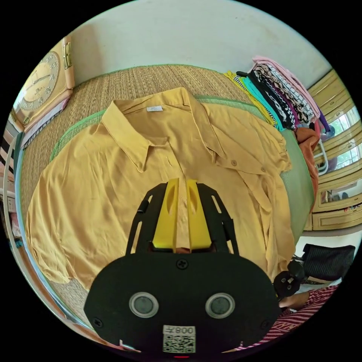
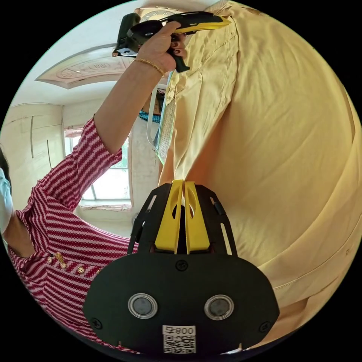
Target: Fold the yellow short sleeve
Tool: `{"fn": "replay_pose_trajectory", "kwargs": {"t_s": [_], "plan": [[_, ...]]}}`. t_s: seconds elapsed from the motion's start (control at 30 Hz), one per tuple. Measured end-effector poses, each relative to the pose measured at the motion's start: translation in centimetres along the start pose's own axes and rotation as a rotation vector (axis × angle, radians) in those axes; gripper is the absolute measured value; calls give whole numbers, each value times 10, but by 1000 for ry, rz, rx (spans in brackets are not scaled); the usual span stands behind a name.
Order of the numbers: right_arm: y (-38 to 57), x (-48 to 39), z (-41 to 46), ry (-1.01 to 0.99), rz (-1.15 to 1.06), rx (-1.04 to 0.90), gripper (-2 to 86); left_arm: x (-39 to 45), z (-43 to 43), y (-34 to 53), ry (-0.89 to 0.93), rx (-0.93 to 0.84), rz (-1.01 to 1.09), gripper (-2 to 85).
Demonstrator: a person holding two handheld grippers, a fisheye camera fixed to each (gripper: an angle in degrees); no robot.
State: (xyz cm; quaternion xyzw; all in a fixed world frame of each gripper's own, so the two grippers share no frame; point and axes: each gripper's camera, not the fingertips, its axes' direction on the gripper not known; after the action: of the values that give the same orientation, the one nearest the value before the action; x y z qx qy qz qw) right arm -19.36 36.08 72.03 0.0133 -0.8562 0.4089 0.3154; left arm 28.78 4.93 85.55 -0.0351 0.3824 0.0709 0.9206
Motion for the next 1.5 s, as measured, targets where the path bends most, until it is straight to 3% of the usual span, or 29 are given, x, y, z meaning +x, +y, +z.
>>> {"fn": "replay_pose_trajectory", "kwargs": {"t_s": [0.43,0.87,1.03,1.2,1.3,1.5], "plan": [[6,-18,-70,-50,-20,105,2,0,-7,-78,-101,9,20,5],[18,-1,-55,0,60,95,3,-3,-44,-108,-171,17,61,3],[15,0,-43,39,79,77,4,-21,-68,-105,-112,33,38,3],[21,-4,-36,90,95,87,4,-46,-136,-46,-12,81,67,6],[27,-17,-37,141,85,103,4,-76,-189,33,23,83,55,13],[28,-51,-20,221,31,108,2,-163,-266,264,88,17,-216,50]]}}
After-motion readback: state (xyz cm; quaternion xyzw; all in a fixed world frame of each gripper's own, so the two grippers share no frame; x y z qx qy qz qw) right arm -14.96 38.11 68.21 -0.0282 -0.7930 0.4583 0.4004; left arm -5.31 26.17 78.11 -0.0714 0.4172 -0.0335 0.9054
